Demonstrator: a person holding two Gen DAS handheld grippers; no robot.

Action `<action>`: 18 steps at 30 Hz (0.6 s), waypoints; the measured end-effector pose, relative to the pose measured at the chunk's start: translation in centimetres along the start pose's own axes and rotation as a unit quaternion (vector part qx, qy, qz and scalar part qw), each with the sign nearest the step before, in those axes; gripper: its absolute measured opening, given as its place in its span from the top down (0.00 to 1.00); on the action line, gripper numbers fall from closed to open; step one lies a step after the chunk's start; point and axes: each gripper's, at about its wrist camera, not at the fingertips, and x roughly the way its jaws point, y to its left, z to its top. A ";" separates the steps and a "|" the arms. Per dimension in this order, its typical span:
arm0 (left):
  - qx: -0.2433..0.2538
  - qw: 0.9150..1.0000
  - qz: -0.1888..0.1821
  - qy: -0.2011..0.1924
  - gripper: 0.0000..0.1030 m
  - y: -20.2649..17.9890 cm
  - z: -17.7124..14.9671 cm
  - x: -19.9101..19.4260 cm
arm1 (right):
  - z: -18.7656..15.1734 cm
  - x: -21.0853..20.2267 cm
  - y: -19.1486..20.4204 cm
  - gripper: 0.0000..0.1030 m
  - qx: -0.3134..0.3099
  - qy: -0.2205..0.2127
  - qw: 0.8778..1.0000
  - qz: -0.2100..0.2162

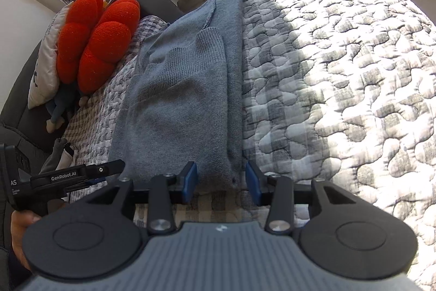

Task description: Fold clothes

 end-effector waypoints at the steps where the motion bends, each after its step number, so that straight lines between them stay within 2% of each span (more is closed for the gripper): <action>1: -0.006 1.000 -0.007 -0.003 0.42 0.2 0.0 0.1 | 0.0 0.0 0.1 0.57 0.000 -0.003 1.000 0.000; 4: -0.014 0.999 -0.026 -0.018 0.32 -0.1 -0.3 0.3 | -0.2 0.2 0.3 0.60 0.001 -0.013 1.000 0.000; 5: -0.005 1.000 -0.020 -0.022 0.35 -0.5 -0.6 0.4 | -0.2 0.2 0.4 0.70 0.001 -0.016 1.000 0.000; 6: 0.009 1.000 -0.004 -0.027 0.45 -1.0 -0.8 0.4 | -0.2 0.3 0.6 0.82 -0.004 -0.019 1.000 -0.005; 7: 0.019 0.999 0.009 -0.030 0.67 -1.4 -0.9 0.4 | -0.2 0.6 1.1 0.83 -0.014 -0.022 1.000 -0.012; 9: 0.016 0.999 0.006 -0.030 0.84 -1.3 -0.8 0.1 | -0.1 0.7 1.8 0.85 -0.027 -0.027 0.999 -0.020; 10: 0.008 1.000 0.000 -0.029 0.88 -1.1 -0.6 -0.2 | -0.1 0.5 2.2 0.85 -0.033 -0.032 0.999 -0.018; 14: 0.016 0.999 -0.010 -0.040 0.89 -1.1 -0.5 -2.5 | 0.1 -1.9 3.2 0.88 -0.055 -0.052 0.997 0.003; 18: 0.029 0.999 -0.029 -0.034 0.90 -1.2 -2.5 -4.9 | -1.2 -4.7 3.5 0.88 -0.079 -0.058 0.995 0.023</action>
